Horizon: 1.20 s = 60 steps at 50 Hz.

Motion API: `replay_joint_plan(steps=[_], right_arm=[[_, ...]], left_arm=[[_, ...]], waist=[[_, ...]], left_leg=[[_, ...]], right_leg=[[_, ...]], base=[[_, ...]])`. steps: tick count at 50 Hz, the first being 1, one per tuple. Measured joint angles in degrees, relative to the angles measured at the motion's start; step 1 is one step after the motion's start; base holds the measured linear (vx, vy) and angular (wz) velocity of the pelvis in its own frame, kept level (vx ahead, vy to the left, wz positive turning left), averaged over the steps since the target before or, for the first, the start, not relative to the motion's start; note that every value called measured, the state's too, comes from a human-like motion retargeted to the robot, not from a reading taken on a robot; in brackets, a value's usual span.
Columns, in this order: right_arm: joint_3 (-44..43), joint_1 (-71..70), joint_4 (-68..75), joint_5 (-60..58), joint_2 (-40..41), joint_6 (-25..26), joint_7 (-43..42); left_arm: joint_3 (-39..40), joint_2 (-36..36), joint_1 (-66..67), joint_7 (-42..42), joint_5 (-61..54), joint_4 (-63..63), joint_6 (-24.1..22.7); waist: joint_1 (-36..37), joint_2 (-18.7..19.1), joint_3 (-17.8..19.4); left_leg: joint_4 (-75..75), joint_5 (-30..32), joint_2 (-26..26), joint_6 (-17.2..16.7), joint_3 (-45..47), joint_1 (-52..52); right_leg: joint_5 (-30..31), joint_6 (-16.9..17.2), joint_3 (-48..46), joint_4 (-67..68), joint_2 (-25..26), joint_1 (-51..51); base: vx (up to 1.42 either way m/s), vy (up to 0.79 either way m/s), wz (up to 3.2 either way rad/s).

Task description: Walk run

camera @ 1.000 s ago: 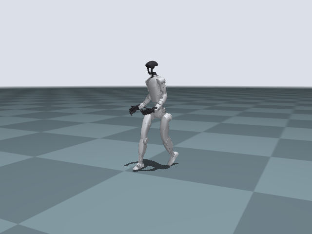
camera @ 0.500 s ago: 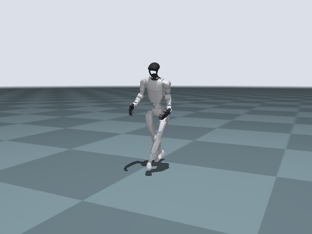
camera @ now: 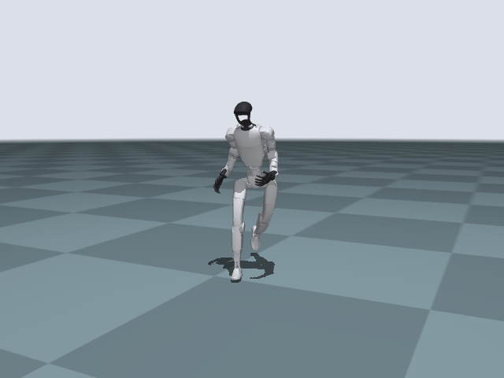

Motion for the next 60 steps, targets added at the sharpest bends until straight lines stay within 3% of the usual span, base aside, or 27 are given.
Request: replay_joint_plan(steps=[3,5,8,10,11,13,15,17,20,22,23,25,27,30,32,35,37,40,42,43,44,48,50,53,54,55,60], right_arm=[[6.58,-11.03,-6.89,-0.13,-2.08,3.05,-1.09],[6.26,-22.98,-9.45,-1.57,-3.57,6.94,0.86],[7.75,-33.10,-14.36,-7.95,-5.80,11.22,4.70],[10.34,-36.27,-19.41,-10.75,-7.30,12.76,2.31],[11.48,-36.71,-21.59,-10.54,-8.67,12.25,1.49],[12.59,-36.49,-25.33,-9.96,-11.44,11.47,-0.13],[10.76,-33.92,-27.89,-10.07,-13.86,11.52,-1.13],[8.17,-29.39,-28.72,-11.22,-13.77,11.58,-1.96],[9.96,-23.32,-24.52,-12.51,-8.20,11.57,-4.89],[11.56,-19.97,-17.73,-11.97,-3.31,10.53,-2.65],[11.63,-17.89,-13.28,-12.19,-0.60,10.01,-0.47],[12.12,-11.85,-3.21,-12.92,3.59,10.06,1.85],[11.86,-4.18,4.90,-11.58,4.27,8.50,5.63],[9.31,8.56,6.42,-13.37,2.18,4.53,6.77],[6.31,14.10,4.50,-13.92,2.20,1.59,2.81],[0.30,18.52,1.56,-8.09,4.12,-5.06,0.52],[-1.72,18.96,-1.76,-2.53,4.59,-6.00,0.64],[-2.18,14.09,-9.45,-0.43,4.29,-3.96,-2.03],[-0.73,7.53,-14.58,-3.42,2.94,-2.23,-5.47],[1.58,4.72,-16.58,-4.76,1.59,-1.79,-6.49],[3.36,1.59,-17.51,-5.77,0.64,-1.09,-8.30],[6.85,-14.65,-17.59,-2.54,0.26,0.78,-9.13],[12.18,-19.37,-21.29,0.72,-0.10,0.75,-8.20],[16.53,-21.04,-28.99,2.79,-4.34,2.91,-4.05],[16.74,-20.79,-31.51,2.12,-6.02,4.37,-2.25],[16.34,-20.32,-33.96,1.03,-7.65,5.99,-0.31],[11.88,-17.80,-36.81,-3.26,-6.63,7.27,-2.32]], left_arm=[[2.63,-0.73,3.09,-2.44,2.32,0.05,-0.09],[1.80,-2.74,4.35,-4.01,4.82,0.69,-0.61],[2.75,-5.50,8.50,-3.73,8.24,3.56,-1.13],[2.38,-5.76,10.78,-4.57,10.20,3.88,-1.51],[2.69,-5.68,11.48,-5.06,10.70,4.18,-1.36],[2.44,-5.21,12.13,-6.12,11.01,5.31,-0.70],[1.15,-4.47,11.91,-7.07,10.59,6.40,0.06],[0.11,-3.70,10.64,-5.96,10.57,6.43,0.53],[0.49,-1.81,6.09,-0.98,11.84,4.50,0.48],[0.99,-0.38,2.40,2.15,12.60,1.98,-0.37],[1.32,0.58,0.75,3.53,12.80,0.96,-1.42],[1.09,2.00,-3.20,7.17,12.27,0.46,-4.04],[3.16,2.51,-6.75,5.67,10.33,2.24,-4.34],[-0.10,1.81,-6.55,2.88,5.52,2.52,-2.47],[-0.52,2.24,-3.85,1.64,2.06,1.83,-1.54],[-2.11,2.28,0.89,0.45,-2.76,1.27,0.10],[-0.77,1.99,3.88,-1.96,-4.00,0.48,0.77],[0.70,1.81,4.96,-2.24,-0.64,-0.10,-0.44],[3.19,1.43,4.45,-2.26,2.95,0.04,-1.27],[6.05,0.81,5.61,-3.15,4.73,0.39,-1.64],[6.81,-0.33,7.09,-3.97,6.25,2.36,-2.38],[0.97,-1.47,10.31,-4.43,3.80,13.83,-2.37],[-0.87,-0.82,11.88,-4.83,1.97,15.10,-1.60],[-1.00,1.72,12.00,-5.01,3.69,13.18,-1.49],[-0.38,2.49,12.01,-5.23,4.88,12.03,-1.37],[0.27,3.16,12.04,-5.47,6.13,10.79,-1.21],[-1.15,5.37,5.22,-2.14,7.83,4.52,0.42]], waist=[[5.21,-1.97,1.29],[10.78,-2.30,1.96],[19.59,-4.00,-4.56],[23.48,-3.40,-7.42],[26.22,-5.07,-8.40],[32.39,-8.74,-9.86],[39.98,-12.50,-9.81],[42.70,-14.85,-6.85],[38.24,-11.93,-3.80],[30.56,-10.48,-2.82],[25.98,-9.69,-2.30],[23.55,-10.50,-1.61],[21.61,-9.55,-6.03],[15.70,-10.37,-12.47],[9.44,-7.31,-13.25],[0.47,-0.82,-12.53],[-2.25,-0.22,-11.17],[-1.66,-3.01,-9.02],[-0.19,-6.29,-6.90],[1.82,-6.66,-6.64],[3.74,-6.30,-7.42],[15.69,-5.47,-16.35],[20.88,-7.65,-17.99],[27.67,-13.53,-16.35],[29.78,-15.42,-15.03],[31.77,-17.15,-13.41],[35.03,-13.28,-5.29]], left_leg=[[17.48,-5.19,-8.13,-0.34,-1.81,-5.63],[35.51,-15.82,-7.24,2.78,3.26,-16.43],[47.05,-30.34,-0.02,4.94,11.88,-36.45],[46.41,-37.10,4.02,5.70,11.43,-48.66],[42.41,-38.72,5.64,6.40,13.40,-52.87],[30.83,-40.25,8.11,7.30,17.64,-59.84],[14.25,-40.28,9.18,3.93,18.67,-63.02],[0.49,-43.54,5.29,-2.01,16.74,-60.17],[-11.86,-44.10,2.72,-8.55,11.00,-50.16],[-5.41,-40.37,-0.76,8.08,7.11,-44.84],[1.68,-45.30,-1.10,9.11,2.08,-43.67],[12.50,-54.36,-0.31,9.46,-0.75,-41.38],[13.82,-61.80,-1.20,9.46,-2.17,-34.47],[1.50,-55.12,-8.47,9.46,-6.06,-21.42],[-6.83,-39.22,-7.02,4.51,-10.91,-12.11],[-14.71,-5.59,1.49,-3.56,-13.05,-1.65],[-11.75,0.00,4.45,-4.95,-7.69,2.02],[-2.46,-0.80,-5.84,-4.32,-16.19,5.99],[10.62,-6.93,-11.70,-3.33,-12.48,4.41],[17.77,-9.82,-12.38,0.00,-6.23,1.23],[26.21,-14.05,-11.48,3.28,-2.49,-3.26],[44.81,-31.98,-3.63,9.37,6.38,-29.31],[36.65,-34.24,-3.99,7.70,8.36,-38.10],[15.65,-36.65,-0.86,4.46,13.12,-45.28],[7.17,-37.12,0.34,3.17,14.82,-45.50],[-1.50,-37.51,1.18,1.93,16.17,-45.06],[-24.33,-43.57,0.05,-4.46,0.30,-41.28]], right_leg=[[-15.76,-4.53,9.47,14.59,3.63,4.90],[-23.17,-5.60,8.57,18.40,2.23,10.60],[-27.16,-8.17,12.43,14.53,7.15,18.93],[-23.16,-8.21,10.26,6.27,10.27,27.23],[-15.89,-6.88,10.77,1.91,11.18,31.48],[4.82,-3.64,11.86,-5.60,11.54,39.12],[28.13,1.39,8.96,-10.27,8.55,44.87],[30.94,6.76,3.32,4.01,3.77,45.78],[30.94,4.65,13.35,14.81,16.55,48.89],[30.21,4.06,4.46,21.21,19.55,45.98],[28.00,1.78,-0.71,25.46,21.31,43.02],[16.94,-6.56,-5.40,42.58,15.22,34.02],[7.48,-11.27,-5.86,47.51,9.55,22.50],[-2.38,-11.23,-4.11,42.56,0.08,5.63],[-3.38,-8.09,-4.52,31.71,-3.08,-0.44],[-3.32,-3.28,-4.03,10.31,-3.97,-4.77],[-7.36,0.44,0.81,-2.97,-2.58,-2.54],[-9.70,2.19,0.43,-8.92,-5.34,2.09],[2.12,-0.71,4.21,-3.21,-3.94,6.26],[-2.52,-6.66,8.52,3.82,-0.12,6.98],[-7.06,-8.33,8.56,8.51,0.60,8.46],[-17.75,-9.67,7.20,7.05,6.32,20.00],[-10.59,-8.77,8.98,-0.30,9.29,28.57],[22.41,-1.40,5.35,-9.13,7.05,39.87],[28.11,2.57,3.28,-7.60,5.39,42.70],[30.94,6.97,0.59,-4.11,3.22,45.17],[30.94,6.68,2.33,12.40,10.48,54.59]], base=[[2.25,-0.91,-1.65],[2.36,-0.60,-1.12],[2.49,-0.42,-1.44],[2.75,-0.38,-0.12],[2.48,-0.52,-0.17],[2.45,-0.51,-0.42],[2.79,-0.37,-0.67],[2.52,-0.37,0.26],[2.50,-0.48,1.64],[2.83,-0.69,2.98],[2.93,-0.87,2.76],[3.08,-1.00,1.29],[2.69,-0.92,0.68],[2.76,-0.95,1.65],[2.53,-1.16,2.05],[2.18,-1.16,1.61],[2.20,-1.30,0.32],[2.22,-1.27,-0.58],[2.44,-1.38,-1.31],[2.85,-1.51,-1.90],[2.99,-1.37,-1.53],[2.69,-1.01,-1.06],[2.60,-0.67,-1.49],[2.41,-0.70,-1.01],[2.06,-0.70,-1.21],[2.24,-0.74,-0.68],[2.86,-0.54,0.07]])
